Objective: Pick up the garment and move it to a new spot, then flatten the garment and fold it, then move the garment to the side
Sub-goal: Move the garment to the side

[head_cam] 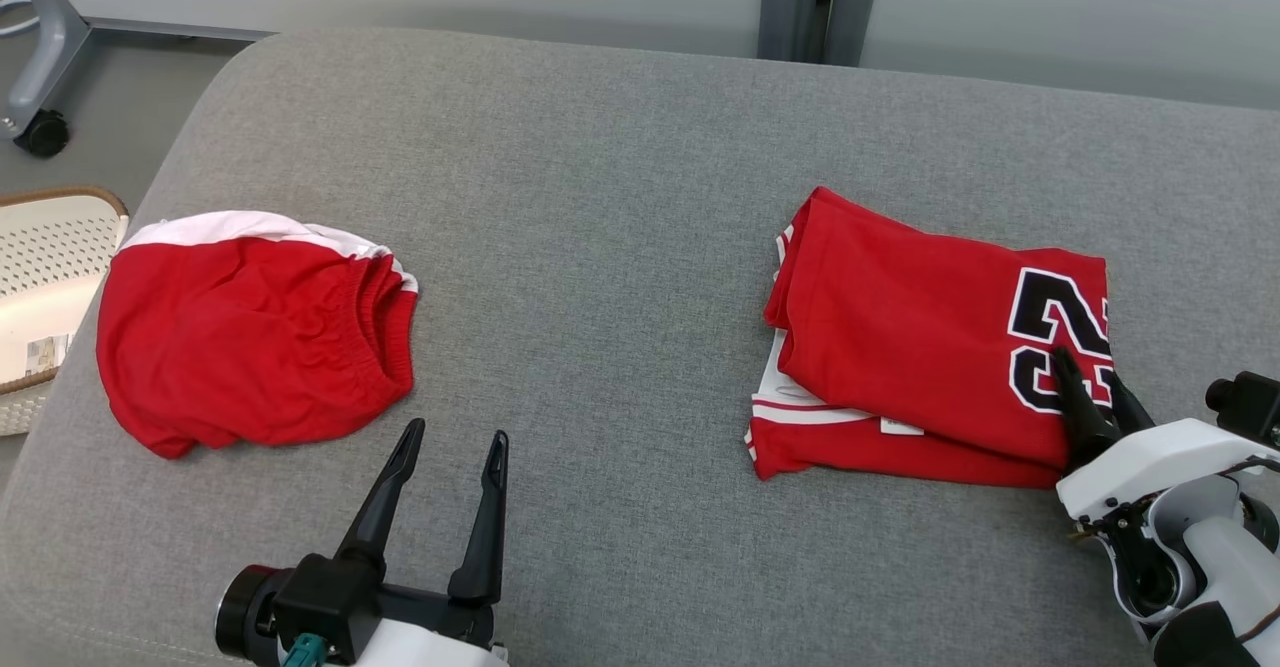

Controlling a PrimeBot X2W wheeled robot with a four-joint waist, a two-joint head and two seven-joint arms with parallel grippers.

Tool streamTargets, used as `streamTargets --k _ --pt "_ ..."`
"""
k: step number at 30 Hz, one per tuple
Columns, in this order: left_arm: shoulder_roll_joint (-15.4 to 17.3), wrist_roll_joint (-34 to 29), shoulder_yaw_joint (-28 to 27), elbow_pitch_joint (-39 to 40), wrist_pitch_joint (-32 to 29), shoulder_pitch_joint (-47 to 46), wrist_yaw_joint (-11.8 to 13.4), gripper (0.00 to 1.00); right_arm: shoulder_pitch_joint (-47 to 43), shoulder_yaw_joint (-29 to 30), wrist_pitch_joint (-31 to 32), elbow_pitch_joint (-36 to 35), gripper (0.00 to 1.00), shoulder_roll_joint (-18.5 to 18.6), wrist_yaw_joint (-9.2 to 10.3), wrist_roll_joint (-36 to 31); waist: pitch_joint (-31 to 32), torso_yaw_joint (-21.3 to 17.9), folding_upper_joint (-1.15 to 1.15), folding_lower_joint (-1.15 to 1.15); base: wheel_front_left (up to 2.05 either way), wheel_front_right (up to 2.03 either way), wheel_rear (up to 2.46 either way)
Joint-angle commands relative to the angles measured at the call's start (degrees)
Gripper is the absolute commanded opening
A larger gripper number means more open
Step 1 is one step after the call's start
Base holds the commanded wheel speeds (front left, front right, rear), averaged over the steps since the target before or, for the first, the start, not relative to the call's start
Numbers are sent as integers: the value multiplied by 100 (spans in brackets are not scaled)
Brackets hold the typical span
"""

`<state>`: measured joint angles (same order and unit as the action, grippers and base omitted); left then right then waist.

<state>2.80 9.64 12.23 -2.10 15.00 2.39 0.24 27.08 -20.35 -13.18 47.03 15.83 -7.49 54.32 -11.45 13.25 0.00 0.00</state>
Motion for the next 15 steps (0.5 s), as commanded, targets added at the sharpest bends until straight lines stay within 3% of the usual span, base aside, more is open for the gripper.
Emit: streamTargets --k 1,2,10,15 --pt "21 -31 -17 -10 21 -83 -5 100 15 -65 -58 5 19 34 0 70 -3 -13 0 0 0 0 0" --pt "20 -38 -30 -10 21 -84 5 100 30 -112 -79 -7 0 71 0 84 -4 -28 0 0 0 0 0" --pt "22 -98 -72 16 21 -93 -17 100 224 -389 -201 -88 0 322 0 -97 -58 -234 0 0 0 0 0" --pt "20 -99 -89 107 21 -158 -61 100 486 -180 -214 -238 0 457 0 -886 -212 -441 0 0 0 0 0"
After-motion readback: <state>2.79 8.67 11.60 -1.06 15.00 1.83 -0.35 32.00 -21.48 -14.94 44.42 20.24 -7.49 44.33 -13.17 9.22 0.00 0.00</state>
